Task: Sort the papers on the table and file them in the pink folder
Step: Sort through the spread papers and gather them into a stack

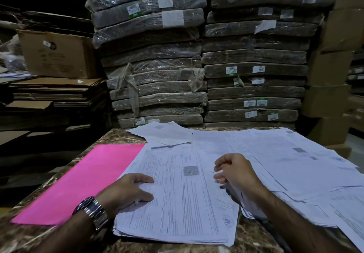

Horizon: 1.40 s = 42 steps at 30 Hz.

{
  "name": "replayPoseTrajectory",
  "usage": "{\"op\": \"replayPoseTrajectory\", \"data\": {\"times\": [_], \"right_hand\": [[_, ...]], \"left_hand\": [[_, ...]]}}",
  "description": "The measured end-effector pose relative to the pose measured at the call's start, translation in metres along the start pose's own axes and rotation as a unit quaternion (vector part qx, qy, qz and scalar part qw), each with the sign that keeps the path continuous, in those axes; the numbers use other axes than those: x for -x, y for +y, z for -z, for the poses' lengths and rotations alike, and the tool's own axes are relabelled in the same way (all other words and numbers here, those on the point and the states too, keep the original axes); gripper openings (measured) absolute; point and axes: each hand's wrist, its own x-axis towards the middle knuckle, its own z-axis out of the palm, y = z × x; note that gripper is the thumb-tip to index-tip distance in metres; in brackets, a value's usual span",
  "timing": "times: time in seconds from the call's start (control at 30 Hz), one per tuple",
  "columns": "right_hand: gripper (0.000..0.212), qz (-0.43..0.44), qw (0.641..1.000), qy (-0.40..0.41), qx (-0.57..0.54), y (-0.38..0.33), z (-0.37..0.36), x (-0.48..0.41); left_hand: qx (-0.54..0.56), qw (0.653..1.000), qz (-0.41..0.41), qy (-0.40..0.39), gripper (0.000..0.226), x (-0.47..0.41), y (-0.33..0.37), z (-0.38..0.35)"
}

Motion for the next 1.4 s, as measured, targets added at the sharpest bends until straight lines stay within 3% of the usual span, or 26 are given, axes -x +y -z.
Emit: {"op": "replayPoseTrajectory", "data": {"times": [0.2,0.33,0.43,0.53,0.6,0.77,0.87,1.07,1.2,1.27,1.4], "right_hand": [[0.030,0.015,0.997,-0.072,0.001,-0.006,-0.011,0.003],[0.030,0.043,0.996,-0.083,0.011,-0.007,-0.014,0.011],[0.033,0.067,0.993,-0.092,0.017,-0.007,-0.014,0.011],[0.036,0.083,0.991,-0.094,0.037,-0.008,-0.011,0.005],[0.037,0.085,0.990,-0.098,0.061,-0.013,-0.005,0.002],[0.018,0.030,0.993,-0.087,0.080,-0.021,0.029,-0.015],[0.020,-0.022,0.993,-0.077,0.085,-0.023,0.068,-0.026],[0.022,-0.082,0.985,0.059,0.137,0.007,0.169,-0.052],[0.029,-0.111,0.961,0.105,0.229,0.036,0.216,-0.069],[0.028,-0.099,0.942,0.112,0.302,0.050,0.227,-0.074],[0.032,-0.072,0.889,0.124,0.434,0.070,0.229,-0.076]], "left_hand": [[-0.010,1.000,0.007,-0.004,0.046,0.000,0.004,-0.001],[-0.181,0.982,-0.003,0.051,0.051,-0.006,0.009,0.000],[-0.312,0.945,-0.006,0.099,0.063,-0.011,0.014,-0.001],[-0.445,0.883,-0.019,0.149,0.079,-0.019,0.021,-0.010],[-0.477,0.863,-0.056,0.158,0.077,-0.020,0.033,-0.024],[-0.376,0.913,-0.148,0.059,0.054,-0.019,0.070,-0.084],[-0.306,0.938,-0.165,-0.001,0.050,-0.029,0.083,-0.125],[-0.255,0.947,-0.185,-0.065,0.048,-0.055,0.103,-0.201],[-0.287,0.939,-0.185,-0.048,0.021,-0.064,0.119,-0.242],[-0.304,0.937,-0.165,-0.040,0.028,-0.067,0.124,-0.258],[-0.321,0.936,-0.141,-0.031,0.011,-0.069,0.136,-0.278]]}}
